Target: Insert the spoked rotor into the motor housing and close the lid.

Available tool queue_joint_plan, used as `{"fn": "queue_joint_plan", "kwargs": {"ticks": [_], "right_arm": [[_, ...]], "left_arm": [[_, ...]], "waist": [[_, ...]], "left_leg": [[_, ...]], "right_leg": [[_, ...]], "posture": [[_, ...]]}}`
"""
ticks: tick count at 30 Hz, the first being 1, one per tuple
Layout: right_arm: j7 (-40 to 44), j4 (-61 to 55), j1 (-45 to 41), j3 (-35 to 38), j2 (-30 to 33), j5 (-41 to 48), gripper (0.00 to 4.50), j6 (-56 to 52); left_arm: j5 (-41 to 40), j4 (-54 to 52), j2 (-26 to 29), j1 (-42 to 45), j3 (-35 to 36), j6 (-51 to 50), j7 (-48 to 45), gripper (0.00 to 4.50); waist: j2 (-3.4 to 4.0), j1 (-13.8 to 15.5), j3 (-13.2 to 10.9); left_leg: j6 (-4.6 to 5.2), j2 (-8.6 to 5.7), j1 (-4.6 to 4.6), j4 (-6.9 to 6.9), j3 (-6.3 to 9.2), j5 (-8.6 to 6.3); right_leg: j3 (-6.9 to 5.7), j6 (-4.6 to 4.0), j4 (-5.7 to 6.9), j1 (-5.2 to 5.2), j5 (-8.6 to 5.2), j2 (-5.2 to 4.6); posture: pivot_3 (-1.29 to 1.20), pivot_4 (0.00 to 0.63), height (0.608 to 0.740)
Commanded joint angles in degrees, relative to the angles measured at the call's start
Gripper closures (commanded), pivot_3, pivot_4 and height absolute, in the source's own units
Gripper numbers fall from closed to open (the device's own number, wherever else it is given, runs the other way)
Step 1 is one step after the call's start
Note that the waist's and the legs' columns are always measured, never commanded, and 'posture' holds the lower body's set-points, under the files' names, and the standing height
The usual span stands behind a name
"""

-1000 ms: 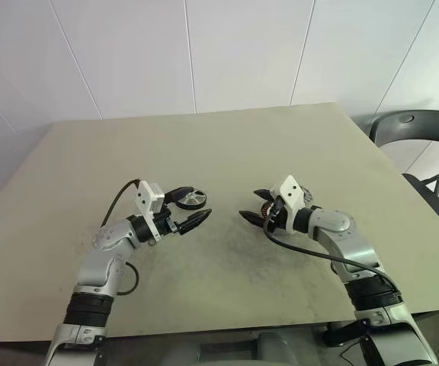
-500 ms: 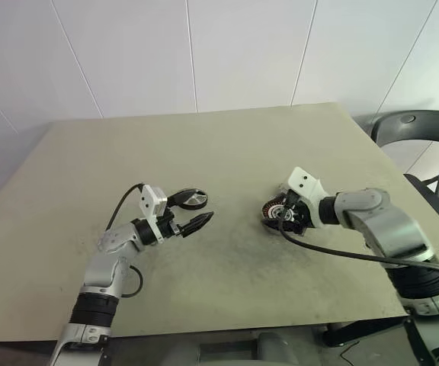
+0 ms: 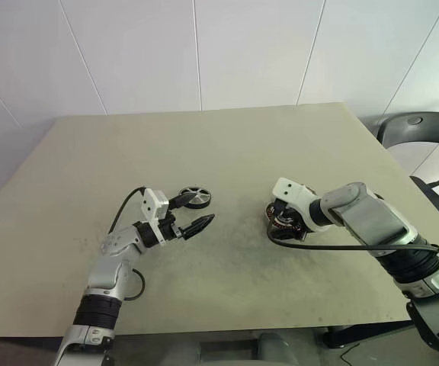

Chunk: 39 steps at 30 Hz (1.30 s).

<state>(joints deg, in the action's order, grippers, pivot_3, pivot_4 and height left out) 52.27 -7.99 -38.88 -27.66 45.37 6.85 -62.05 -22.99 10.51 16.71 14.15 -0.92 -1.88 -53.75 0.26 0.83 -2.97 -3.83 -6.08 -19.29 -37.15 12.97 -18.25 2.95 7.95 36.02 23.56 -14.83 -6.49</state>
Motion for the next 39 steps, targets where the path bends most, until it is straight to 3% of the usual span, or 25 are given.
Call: {"fn": "queue_joint_plan", "kwargs": {"ticks": [1, 16, 39], "right_arm": [[0.1, -0.1, -1.5, 0.3, 0.1, -0.6, 0.59, 0.3], [8.3, -4.4, -2.0, -1.4, 6.1, 2.3, 0.59, 1.0], [8.0, 3.4, -2.7, -3.4, 3.7, -3.0, 0.59, 5.4]], "left_arm": [[0.1, -0.2, 0.1, 0.2, 0.8, 1.7, -0.3, 0.04], [0.1, -0.2, -0.7, 1.0, -0.2, 1.0, -0.3, 0.04], [0.0, -0.8, -1.1, 0.0, -0.2, 1.3, 0.8, 0.04]], "waist": [[0.0, 0.0, 0.0], [0.0, -0.1, 0.0], [-0.08, 0.0, 0.1]], "left_leg": [[0.0, 0.0, -0.03, 0.0, 0.0, 0.0], [0.09, -0.01, -0.06, -0.06, -0.04, -0.05], [0.16, 0.0, -0.03, -0.19, -0.09, -0.09]], "right_leg": [[0.0, 0.0, 0.0, 0.03, 0.0, 0.0], [0.0, 0.03, 0.0, 0.03, 0.02, -0.01], [0.0, 0.06, 0.0, -0.02, 0.15, -0.01]], "posture": [[0.0, 0.0, 0.74], [0.0, 0.0, 0.74], [0.0, 0.0, 0.74]]}}
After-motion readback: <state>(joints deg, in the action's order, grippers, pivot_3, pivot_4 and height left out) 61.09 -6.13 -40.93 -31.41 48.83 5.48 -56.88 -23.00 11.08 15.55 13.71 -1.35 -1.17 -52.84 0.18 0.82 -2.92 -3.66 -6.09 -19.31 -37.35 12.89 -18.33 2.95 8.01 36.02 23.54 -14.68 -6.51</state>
